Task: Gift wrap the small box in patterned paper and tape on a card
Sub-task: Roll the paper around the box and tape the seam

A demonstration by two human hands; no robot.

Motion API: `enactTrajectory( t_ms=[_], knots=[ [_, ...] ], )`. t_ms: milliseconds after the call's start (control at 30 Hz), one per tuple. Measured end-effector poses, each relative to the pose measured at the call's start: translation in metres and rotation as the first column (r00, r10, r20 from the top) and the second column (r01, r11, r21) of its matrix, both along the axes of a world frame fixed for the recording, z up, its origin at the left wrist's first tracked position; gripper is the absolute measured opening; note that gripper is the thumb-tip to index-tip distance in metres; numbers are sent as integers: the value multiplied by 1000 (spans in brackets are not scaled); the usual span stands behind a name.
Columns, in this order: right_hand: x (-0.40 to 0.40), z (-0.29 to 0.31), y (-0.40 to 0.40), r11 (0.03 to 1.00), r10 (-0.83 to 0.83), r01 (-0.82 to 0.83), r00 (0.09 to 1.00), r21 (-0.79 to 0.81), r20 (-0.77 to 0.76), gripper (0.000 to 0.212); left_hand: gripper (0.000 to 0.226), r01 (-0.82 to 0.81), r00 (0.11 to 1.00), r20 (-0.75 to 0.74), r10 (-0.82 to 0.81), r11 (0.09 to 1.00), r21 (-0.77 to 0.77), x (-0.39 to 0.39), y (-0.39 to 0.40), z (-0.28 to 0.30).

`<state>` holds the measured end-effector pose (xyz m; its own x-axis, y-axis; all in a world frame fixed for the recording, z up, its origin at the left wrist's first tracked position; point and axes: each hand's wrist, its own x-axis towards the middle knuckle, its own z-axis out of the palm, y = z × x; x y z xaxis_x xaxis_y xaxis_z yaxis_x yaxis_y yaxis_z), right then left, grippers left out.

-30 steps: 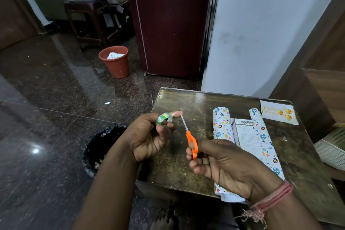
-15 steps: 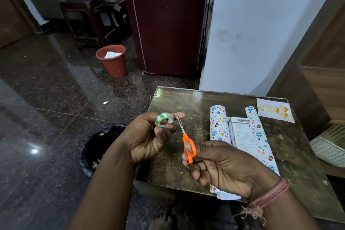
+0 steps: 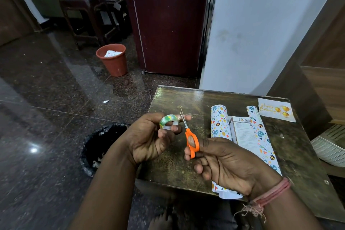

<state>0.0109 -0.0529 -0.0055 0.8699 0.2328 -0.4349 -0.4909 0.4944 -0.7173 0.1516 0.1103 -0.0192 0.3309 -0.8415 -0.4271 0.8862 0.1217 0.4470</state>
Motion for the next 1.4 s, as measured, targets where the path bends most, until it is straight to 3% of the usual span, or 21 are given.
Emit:
enactTrajectory(
  t_ms=[133, 267, 400, 433, 500, 600, 667, 700, 800, 933, 1200, 1400],
  knots=[
    [1, 1, 1, 999, -53, 53, 998, 4, 16, 13, 44, 13, 1000, 12, -13, 1000, -26, 1, 1, -2],
    [2, -2, 2, 996, -81, 84, 994, -41, 76, 18, 45, -46, 998, 46, 45, 998, 31, 5, 4, -4],
    [7, -8, 14, 948, -168, 177, 984, -264, 59, 20, 45, -199, 964, 191, 184, 978, 62, 9, 6, -5],
    [8, -11, 18, 896, -186, 191, 981, -402, 52, 23, 46, -241, 941, 261, 216, 968, 67, 10, 6, -5],
    [10, -21, 31, 703, -202, 184, 978, -687, 54, 28, 49, -307, 879, 405, 252, 949, 75, 10, 4, -6],
    [11, -37, 55, 276, -117, 216, 975, -937, 190, 29, 46, -369, 813, 509, 283, 927, 74, 9, -1, -8],
    [9, -43, 71, -6, -51, 233, 971, -972, 233, 29, 45, -366, 804, 528, 275, 928, 72, 6, -4, -7],
    [9, -42, 77, -92, -65, 273, 958, -958, 280, 27, 44, -351, 800, 543, 256, 933, 76, 4, -5, -6],
    [10, -38, 85, -198, -48, 372, 920, -907, 388, 23, 42, -311, 780, 598, 182, 943, 117, 0, -5, -5],
    [11, -35, 73, -144, -1, 383, 922, -912, 387, 21, 42, -298, 771, 620, 147, 943, 148, -1, -5, -5],
    [14, -40, 58, -134, 11, 376, 926, -917, 378, 25, 41, -278, 777, 616, 132, 949, 147, -2, -8, -7],
    [13, -31, 53, -18, 8, 371, 929, -928, 371, 40, 44, -257, 770, 630, 102, 953, 160, -3, -7, -7]
  ],
)
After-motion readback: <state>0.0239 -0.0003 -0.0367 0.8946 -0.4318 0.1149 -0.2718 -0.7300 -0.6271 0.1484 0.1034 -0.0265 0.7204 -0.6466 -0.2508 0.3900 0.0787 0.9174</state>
